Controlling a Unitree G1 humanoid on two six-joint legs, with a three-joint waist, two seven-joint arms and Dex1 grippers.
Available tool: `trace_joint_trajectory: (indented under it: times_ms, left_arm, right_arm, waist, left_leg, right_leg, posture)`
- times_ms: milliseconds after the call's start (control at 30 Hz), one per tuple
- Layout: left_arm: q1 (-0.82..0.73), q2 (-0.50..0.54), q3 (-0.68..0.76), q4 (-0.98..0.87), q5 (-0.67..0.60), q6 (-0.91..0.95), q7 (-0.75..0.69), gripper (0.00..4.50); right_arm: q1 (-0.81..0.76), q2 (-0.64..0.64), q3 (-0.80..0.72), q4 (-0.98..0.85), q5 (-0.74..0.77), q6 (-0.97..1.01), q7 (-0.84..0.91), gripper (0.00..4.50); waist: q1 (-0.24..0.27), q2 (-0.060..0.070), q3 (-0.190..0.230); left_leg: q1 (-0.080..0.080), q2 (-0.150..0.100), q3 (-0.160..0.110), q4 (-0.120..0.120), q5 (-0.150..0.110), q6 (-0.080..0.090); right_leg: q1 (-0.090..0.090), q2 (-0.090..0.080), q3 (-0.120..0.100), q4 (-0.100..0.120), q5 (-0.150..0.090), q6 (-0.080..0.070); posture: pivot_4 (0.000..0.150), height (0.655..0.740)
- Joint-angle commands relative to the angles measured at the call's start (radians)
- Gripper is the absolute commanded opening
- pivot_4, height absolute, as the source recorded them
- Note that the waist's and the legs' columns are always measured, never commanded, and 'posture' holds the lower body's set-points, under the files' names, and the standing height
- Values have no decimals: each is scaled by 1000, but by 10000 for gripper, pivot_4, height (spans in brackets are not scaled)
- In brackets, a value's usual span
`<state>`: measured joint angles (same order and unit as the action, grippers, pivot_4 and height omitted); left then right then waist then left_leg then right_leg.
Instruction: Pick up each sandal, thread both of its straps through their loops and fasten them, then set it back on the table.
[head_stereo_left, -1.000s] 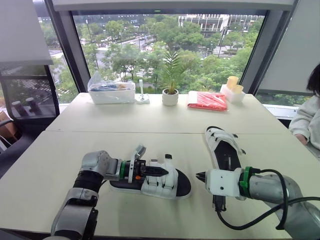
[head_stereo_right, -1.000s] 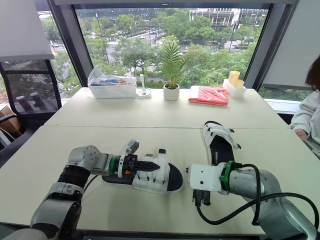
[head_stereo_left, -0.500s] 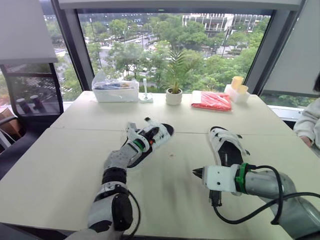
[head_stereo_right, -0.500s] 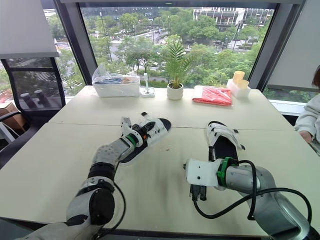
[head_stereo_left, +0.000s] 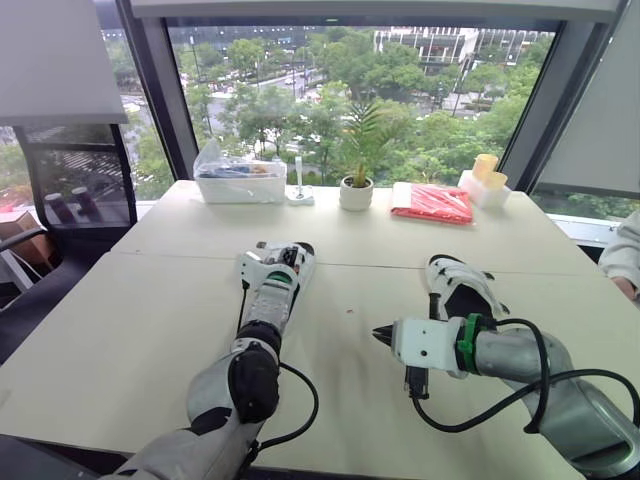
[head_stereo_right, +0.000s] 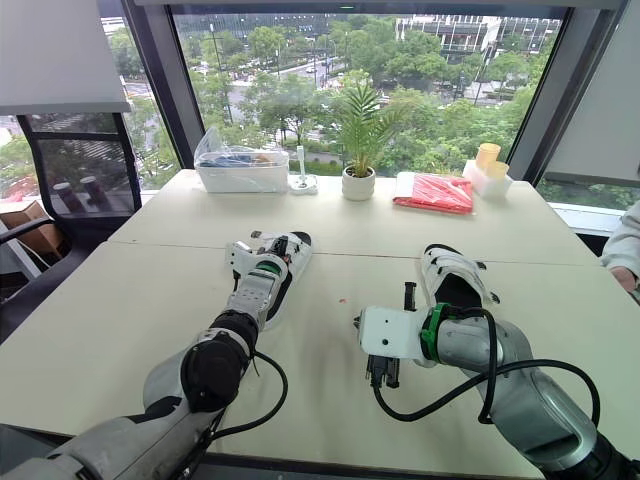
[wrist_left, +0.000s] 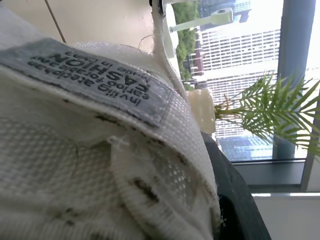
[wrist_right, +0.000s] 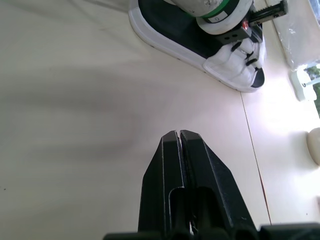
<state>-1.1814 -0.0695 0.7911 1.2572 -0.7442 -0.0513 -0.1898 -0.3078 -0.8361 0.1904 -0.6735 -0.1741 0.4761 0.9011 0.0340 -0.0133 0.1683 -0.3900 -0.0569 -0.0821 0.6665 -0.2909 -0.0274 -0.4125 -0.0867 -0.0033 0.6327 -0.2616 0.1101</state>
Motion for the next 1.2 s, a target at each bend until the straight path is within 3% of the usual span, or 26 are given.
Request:
trace_joint_trajectory:
  times_ms: [33,133,200,400,733,933,1200]
  left_arm:
    - [13,12,-18,0,7,37,-13,19743]
    - [44,18,-42,-14,23,89,-35,36136]
    - [82,32,-79,-45,44,139,-72,44368]
    - [277,67,-297,-338,151,332,-209,44368]
    - [727,128,-474,-1112,72,709,-157,44368]
    - [926,346,-584,-1485,18,852,-294,44368]
    - [992,633,-578,-1622,29,813,-496,44368]
  right_arm:
    - [-13,0,-9,-19,0,2,-8,0]
    - [-17,8,-8,-15,1,4,-14,0]
    - [-28,10,-12,1,-1,-4,-19,0]
    - [-23,-2,-16,40,-16,-42,-32,0]
    - [35,-20,-76,123,7,-136,-44,0]
    - [81,-37,-218,194,83,-147,-41,0]
    - [199,-109,-397,302,133,-175,-32,0]
  waist:
    - [0,0,0]
    - [0,0,-1]
    - [0,1,-2]
    - [-32,1,-3]
    - [-47,2,-3]
    - [-45,3,-3]
    - [-21,3,-3]
  left_leg:
    - [0,0,0,0,0,0]
    - [0,0,0,0,0,0]
    - [1,0,0,0,0,0]
    - [8,1,0,-1,0,0]
    - [14,4,1,-4,-1,0]
    - [14,5,3,-5,-1,1]
    - [14,4,4,-4,-5,8]
  right_leg:
    - [0,0,0,0,0,0]
    - [0,0,0,0,0,0]
    - [2,0,0,0,0,0]
    - [6,1,1,1,0,0]
    - [9,1,6,3,0,0]
    - [8,2,10,2,0,-1]
    - [9,0,11,0,0,-1]
  posture:
    - [1500,7374]
    - [1500,7374]
    - [1500,7374]
    - [1500,7374]
    - [1500,7374]
    - [1500,7374]
    - [1500,7374]
